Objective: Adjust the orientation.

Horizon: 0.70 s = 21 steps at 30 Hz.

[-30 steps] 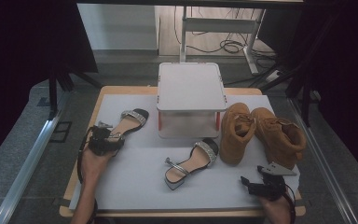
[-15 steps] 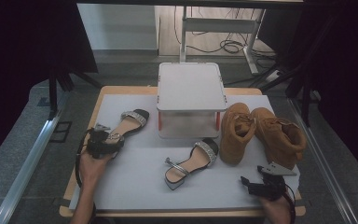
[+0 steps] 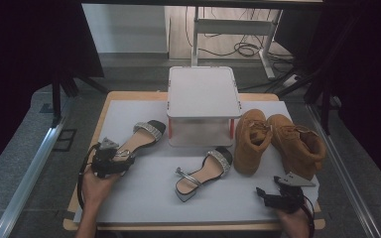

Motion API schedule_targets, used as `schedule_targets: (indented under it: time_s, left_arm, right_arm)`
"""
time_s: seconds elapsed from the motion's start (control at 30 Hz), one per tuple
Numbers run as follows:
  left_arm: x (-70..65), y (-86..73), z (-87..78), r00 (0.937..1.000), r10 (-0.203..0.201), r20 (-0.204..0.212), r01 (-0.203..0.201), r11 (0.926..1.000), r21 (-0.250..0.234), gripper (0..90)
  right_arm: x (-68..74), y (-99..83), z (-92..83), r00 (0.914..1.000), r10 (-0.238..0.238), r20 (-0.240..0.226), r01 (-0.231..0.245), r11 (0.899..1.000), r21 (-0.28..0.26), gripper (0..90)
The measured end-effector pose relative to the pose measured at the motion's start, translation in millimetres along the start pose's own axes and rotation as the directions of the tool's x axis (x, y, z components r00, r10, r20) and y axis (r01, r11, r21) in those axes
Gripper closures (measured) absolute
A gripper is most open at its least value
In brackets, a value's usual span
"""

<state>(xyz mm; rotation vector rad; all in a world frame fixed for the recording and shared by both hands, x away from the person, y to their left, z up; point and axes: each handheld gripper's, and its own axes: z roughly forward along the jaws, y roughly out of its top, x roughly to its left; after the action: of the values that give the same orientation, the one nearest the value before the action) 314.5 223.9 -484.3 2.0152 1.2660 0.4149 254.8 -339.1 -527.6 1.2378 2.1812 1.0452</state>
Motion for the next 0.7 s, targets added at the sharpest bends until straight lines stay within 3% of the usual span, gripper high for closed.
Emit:
schedule_targets:
  time_s: [0.4, 0.7]
  left_arm:
    - [-27.4, 0.0, -11.9, 0.9979, 0.046, 0.046, -0.045, 0.9987, -0.024, 38.9]
    - [-43.1, 7.9, -1.8, 0.9961, 0.068, 0.057, -0.066, 0.9973, -0.031, 38.9]
  right_arm:
    - [0.0, 0.0, 0.0, 1.0000, 0.000, 0.000, 0.000, 1.000, 0.000, 15.5]
    - [0.0, -0.1, 0.0, 1.0000, 0.000, 0.000, 0.000, 1.000, -0.001, 15.5]
